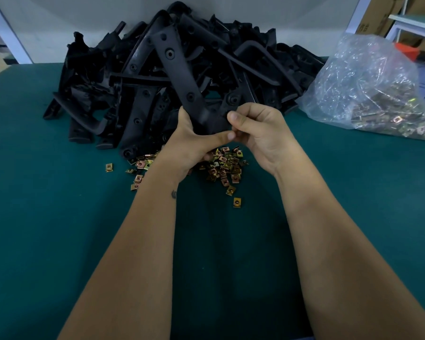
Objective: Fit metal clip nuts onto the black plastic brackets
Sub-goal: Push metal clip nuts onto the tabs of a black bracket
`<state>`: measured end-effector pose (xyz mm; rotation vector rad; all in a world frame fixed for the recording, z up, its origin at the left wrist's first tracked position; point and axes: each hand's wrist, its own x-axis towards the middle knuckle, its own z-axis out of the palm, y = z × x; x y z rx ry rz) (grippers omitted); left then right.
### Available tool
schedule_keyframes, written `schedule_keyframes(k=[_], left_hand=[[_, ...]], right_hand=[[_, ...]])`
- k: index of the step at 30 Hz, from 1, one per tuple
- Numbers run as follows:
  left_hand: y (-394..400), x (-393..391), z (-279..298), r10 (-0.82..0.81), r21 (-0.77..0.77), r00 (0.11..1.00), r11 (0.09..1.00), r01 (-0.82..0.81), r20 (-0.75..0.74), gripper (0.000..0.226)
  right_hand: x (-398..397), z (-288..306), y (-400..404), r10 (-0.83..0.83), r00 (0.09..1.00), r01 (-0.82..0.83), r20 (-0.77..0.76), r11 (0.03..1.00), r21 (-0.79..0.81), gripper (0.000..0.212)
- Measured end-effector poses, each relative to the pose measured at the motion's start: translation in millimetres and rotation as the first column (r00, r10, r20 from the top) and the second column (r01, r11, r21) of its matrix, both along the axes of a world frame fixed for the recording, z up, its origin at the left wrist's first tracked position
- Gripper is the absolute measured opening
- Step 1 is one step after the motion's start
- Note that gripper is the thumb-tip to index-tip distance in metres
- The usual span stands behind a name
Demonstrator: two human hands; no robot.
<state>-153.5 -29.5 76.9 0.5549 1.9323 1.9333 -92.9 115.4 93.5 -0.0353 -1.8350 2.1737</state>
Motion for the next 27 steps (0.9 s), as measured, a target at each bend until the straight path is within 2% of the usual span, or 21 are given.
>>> schedule_keyframes(k=[4, 7, 12, 16, 18, 27], left_hand=[[-1.3, 0.0, 1.2, -0.007, -0.036, 1.000, 0.999, 0.006, -0.025, 0.073], [-2.3, 0.3, 3.2, -0.017, -0.056, 0.999, 0.998, 0.014, -0.044, 0.074], [1.9, 3.9, 5.4, 0.012, 0.007, 0.998, 1.000, -0.011, -0.063, 0.072], [7.1, 5.0, 3.4, 0.031, 0.117, 0.999, 0.993, -0.026, -0.044, 0.069], [8.2, 4.7, 3.5, 0.026, 0.138, 0.999, 0.990, -0.021, -0.036, 0.069], [1.1, 2.4, 4.5, 0.011, -0.013, 0.998, 1.000, -0.012, -0.056, 0.075]], right_hand=[[0.6, 2.5, 6.1, -0.008, 1.000, 0.008, 0.000, 0.990, 0.144, 0.026], [1.3, 3.5, 9.0, -0.009, 1.000, 0.008, 0.005, 0.985, 0.171, 0.028], [-0.5, 2.6, 1.1, 0.012, 0.999, -0.014, -0.033, 0.998, -0.056, 0.031], [-3.6, 3.0, -9.2, 0.073, 0.994, -0.093, -0.086, 0.960, -0.263, 0.039], [-4.4, 3.0, -11.0, 0.082, 0.992, -0.107, -0.091, 0.946, -0.308, 0.041], [0.6, 4.6, -1.8, 0.024, 1.000, -0.024, -0.001, 1.000, 0.008, 0.037]])
